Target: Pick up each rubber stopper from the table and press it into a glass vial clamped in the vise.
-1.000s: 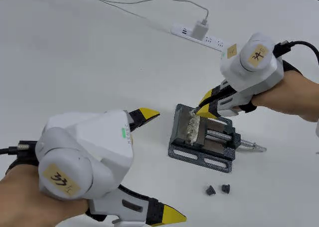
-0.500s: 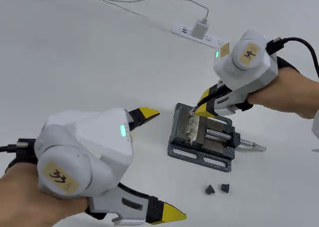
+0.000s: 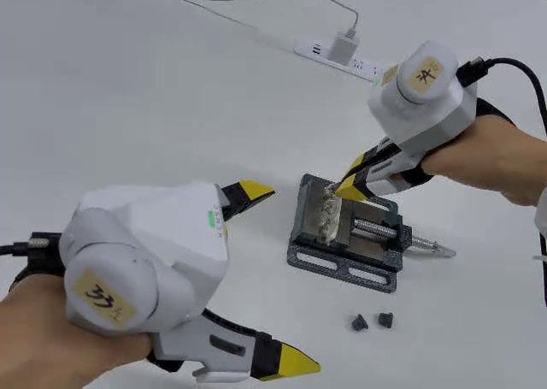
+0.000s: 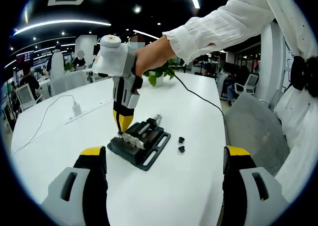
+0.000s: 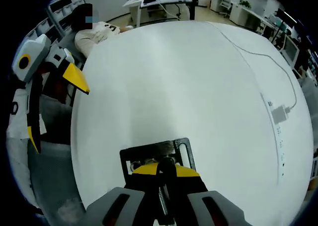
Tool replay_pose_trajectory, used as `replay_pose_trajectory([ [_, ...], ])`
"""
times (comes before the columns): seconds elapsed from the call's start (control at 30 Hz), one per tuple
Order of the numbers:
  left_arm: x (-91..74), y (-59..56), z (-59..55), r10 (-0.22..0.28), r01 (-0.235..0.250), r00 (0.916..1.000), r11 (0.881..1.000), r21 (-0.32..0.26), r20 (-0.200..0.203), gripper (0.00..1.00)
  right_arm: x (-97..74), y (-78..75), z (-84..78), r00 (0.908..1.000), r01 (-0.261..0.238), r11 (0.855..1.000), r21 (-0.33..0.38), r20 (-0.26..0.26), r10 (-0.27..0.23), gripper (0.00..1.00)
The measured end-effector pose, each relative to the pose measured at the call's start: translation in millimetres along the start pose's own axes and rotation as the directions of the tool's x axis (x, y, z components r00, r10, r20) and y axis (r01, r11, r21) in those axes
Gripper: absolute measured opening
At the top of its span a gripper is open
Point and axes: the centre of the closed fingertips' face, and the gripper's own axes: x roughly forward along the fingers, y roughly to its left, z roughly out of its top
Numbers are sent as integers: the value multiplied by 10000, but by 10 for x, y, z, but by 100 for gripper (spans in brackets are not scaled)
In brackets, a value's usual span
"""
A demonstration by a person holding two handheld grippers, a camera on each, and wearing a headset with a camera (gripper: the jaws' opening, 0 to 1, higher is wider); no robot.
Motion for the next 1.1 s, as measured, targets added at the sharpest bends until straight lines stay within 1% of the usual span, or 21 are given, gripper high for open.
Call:
replay_pose_trajectory([
  [0.1, -9, 2, -9, 11, -11, 10000, 10000, -14, -15, 97, -16, 13, 24, 9999, -17, 9999, 123, 104, 16, 4],
  [0.17, -15, 0, -5, 14, -14, 10000, 10000, -5, 3, 97, -5, 12, 20, 10000, -29, 10000, -49, 44, 29, 4],
  [0.27, -21, 8, -6, 45, -45, 10000, 10000, -17, 9, 97, -6, 17, 47, 10000, -8, 9999, -113, 95, 9, 4],
  [0.33, -25, 8, -10, 38, -38, 10000, 10000, -16, -3, 96, -7, 31, 57, 10000, 18, 9997, -260, 63, -16, 5],
  [0.4, -27, 8, -6, 57, -57, 10000, 10000, -27, 30, 96, 5, 10, 51, 10000, 45, 9987, -509, 12, -44, 5],
  [0.63, -23, 6, -27, 46, -46, 10000, 10000, -42, 3, 96, -8, 35, 50, 10000, 56, 9975, -704, -22, -57, 4],
  [0.77, -20, 12, -23, 51, -51, 10000, 10000, -85, 43, 96, -12, 45, 47, 9999, 43, 9966, -826, -121, -53, 4],
  [0.9, -15, 15, -29, 44, -43, 10000, 9999, -110, 55, 96, -14, 72, 46, 9994, 12, 9940, -1092, -339, -50, 4],
  [1.07, -12, 20, -38, 42, -40, 10000, 9999, -165, 87, 96, -16, 63, 43, 9983, -51, 9921, -1254, -580, -22, 4],
  [1.1, -12, 19, -40, 39, -38, 10000, 9999, -162, 90, 96, -6, 41, 45, 9980, -69, 9916, -1291, -631, -12, 4],
])
